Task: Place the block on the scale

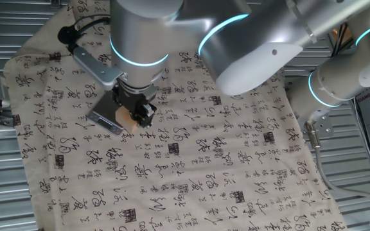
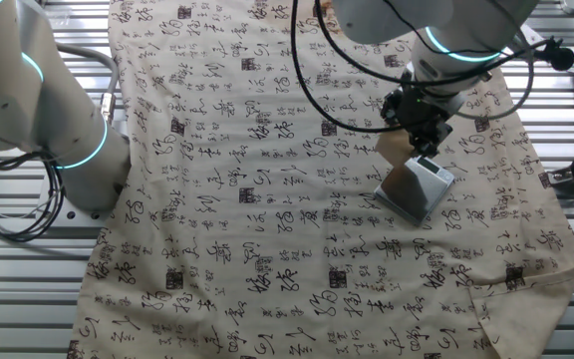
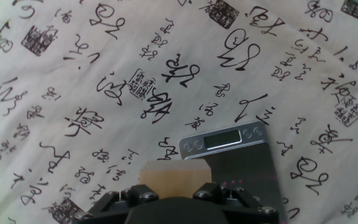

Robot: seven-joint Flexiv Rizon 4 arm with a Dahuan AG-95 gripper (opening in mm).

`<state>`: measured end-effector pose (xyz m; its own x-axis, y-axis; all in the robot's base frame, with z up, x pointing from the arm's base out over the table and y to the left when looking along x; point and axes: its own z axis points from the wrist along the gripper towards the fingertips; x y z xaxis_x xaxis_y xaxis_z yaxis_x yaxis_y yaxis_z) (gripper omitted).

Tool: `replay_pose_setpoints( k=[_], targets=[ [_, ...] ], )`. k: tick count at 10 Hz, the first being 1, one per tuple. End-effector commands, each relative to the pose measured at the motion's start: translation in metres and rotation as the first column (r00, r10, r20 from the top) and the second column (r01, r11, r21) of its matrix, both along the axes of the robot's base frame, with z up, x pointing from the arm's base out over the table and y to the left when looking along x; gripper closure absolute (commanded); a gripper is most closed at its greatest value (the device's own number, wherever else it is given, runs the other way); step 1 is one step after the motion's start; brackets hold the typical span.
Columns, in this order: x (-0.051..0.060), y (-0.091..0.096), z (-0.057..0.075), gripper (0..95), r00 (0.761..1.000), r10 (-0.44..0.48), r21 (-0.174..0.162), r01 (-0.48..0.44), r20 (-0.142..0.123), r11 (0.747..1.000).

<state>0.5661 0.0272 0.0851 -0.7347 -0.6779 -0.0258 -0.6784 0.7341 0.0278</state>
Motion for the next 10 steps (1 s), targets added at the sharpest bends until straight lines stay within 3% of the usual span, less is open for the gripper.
replay_pose_setpoints(
  k=[1,10],
  targets=[
    [0.000,-0.001,-0.001,95.0,0.998,0.063,-0.004,-0.063,0.002,0.998],
    [0.002,-0.019,-0.010,95.0,0.995,0.098,0.010,-0.098,0.002,0.995]
  ],
)
